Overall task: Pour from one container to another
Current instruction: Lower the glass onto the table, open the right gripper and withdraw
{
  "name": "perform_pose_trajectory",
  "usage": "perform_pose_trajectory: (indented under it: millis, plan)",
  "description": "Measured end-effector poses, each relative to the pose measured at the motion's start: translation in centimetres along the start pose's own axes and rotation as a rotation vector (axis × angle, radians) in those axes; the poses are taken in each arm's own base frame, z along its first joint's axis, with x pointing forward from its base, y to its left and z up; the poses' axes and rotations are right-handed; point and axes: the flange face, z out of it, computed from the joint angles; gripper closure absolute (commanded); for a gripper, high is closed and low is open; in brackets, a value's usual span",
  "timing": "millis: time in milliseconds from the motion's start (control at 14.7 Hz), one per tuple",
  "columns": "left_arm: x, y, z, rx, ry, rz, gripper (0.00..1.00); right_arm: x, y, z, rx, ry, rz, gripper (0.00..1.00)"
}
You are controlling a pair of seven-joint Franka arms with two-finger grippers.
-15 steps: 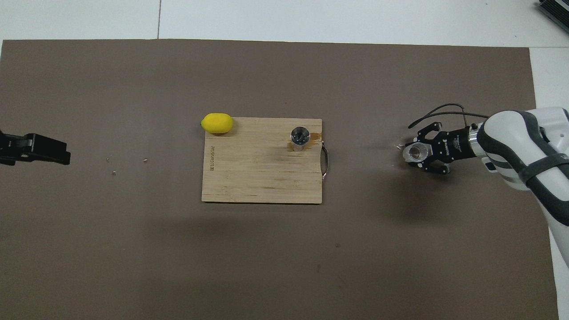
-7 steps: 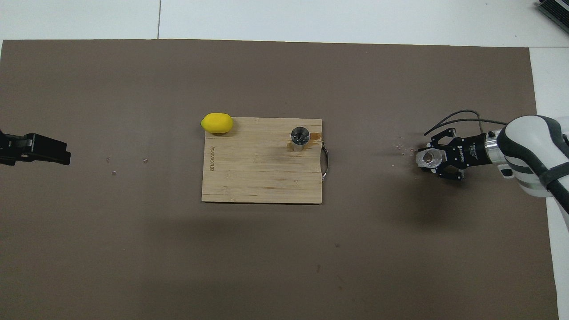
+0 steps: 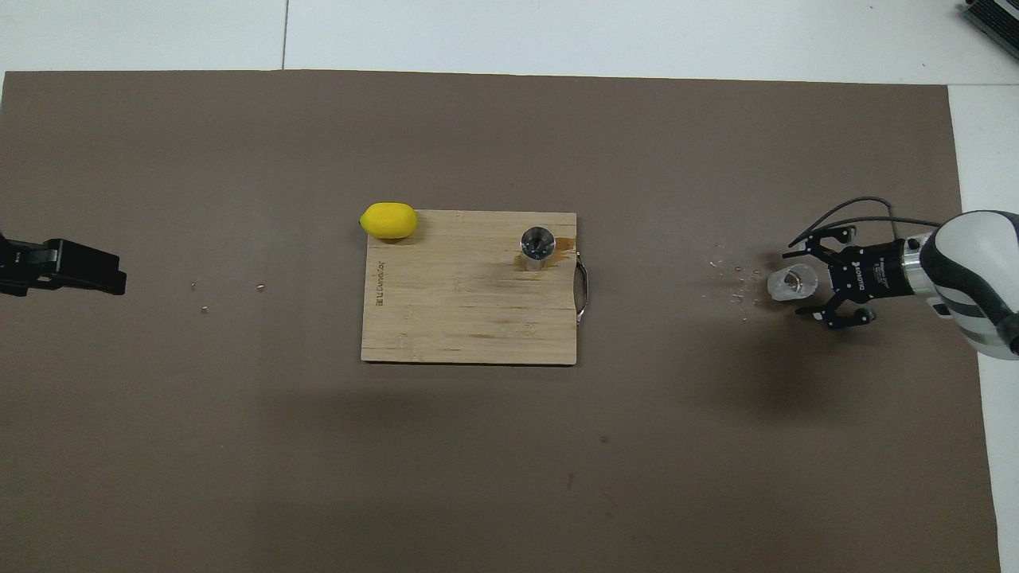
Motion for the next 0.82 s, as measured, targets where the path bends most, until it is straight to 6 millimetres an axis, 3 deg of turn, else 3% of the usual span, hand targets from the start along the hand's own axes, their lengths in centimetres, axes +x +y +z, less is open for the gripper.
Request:
perform_pose_trajectory:
  millis: [136, 272, 680, 816]
  plan:
    - [0.0, 0.0, 0.0, 0.0, 0.0, 0.0, 0.0, -2.4, -0.9, -2.8, -0.036, 0.084, -0.101, 0.0]
    - [0.0, 0.0, 0.0, 0.0, 0.0, 0.0, 0.0, -6.1, -2.0, -4.2, -0.149, 0.186, -0.287, 0.0]
    - [0.0, 0.0, 0.0, 0.0, 0.0, 0.0, 0.0, -18.6, -5.9, -2.7, -0.37, 0.338, -0.795, 0.0]
    - [0.0, 0.0, 0.0, 0.0, 0.0, 0.0, 0.0, -21.9, -6.3, -3.8, -0.387, 0.362, -0.871, 0.0]
